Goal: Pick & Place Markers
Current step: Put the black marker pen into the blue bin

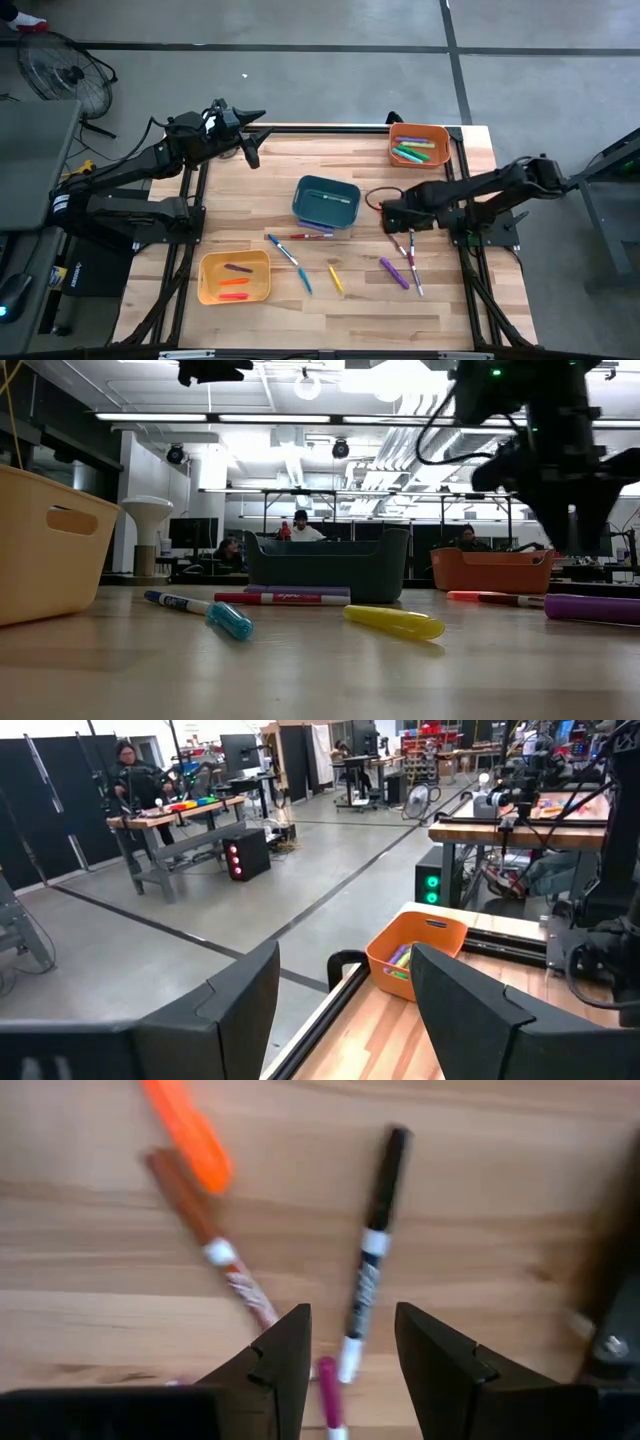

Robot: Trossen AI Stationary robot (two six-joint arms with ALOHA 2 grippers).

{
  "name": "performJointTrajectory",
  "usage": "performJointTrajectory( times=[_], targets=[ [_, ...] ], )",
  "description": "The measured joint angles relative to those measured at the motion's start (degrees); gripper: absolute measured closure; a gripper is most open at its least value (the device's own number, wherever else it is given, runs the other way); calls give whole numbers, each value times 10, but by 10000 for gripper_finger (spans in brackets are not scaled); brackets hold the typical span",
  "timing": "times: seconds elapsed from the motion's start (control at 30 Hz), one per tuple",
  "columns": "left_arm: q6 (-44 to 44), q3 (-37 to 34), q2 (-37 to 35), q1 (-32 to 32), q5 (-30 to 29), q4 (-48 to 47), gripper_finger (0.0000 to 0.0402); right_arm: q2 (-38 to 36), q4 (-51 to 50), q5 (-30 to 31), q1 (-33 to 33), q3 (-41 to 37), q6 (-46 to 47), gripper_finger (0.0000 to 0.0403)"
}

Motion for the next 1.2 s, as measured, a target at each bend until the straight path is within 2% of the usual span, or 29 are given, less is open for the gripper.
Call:
performJointTrajectory(
  times=[0.23,0.5,0.83,1.2],
  targets=[
    [0,0,0,0,1,0,179,0,30,-1,27,-39,61,268],
    [1,0,0,0,2,0,179,0,111,-7,27,-90,77,268],
    [1,0,0,0,2,-5,179,0,128,-4,27,-117,87,268],
    [1,0,0,0,2,-6,179,13,203,-19,27,-150,86,299]
  ],
)
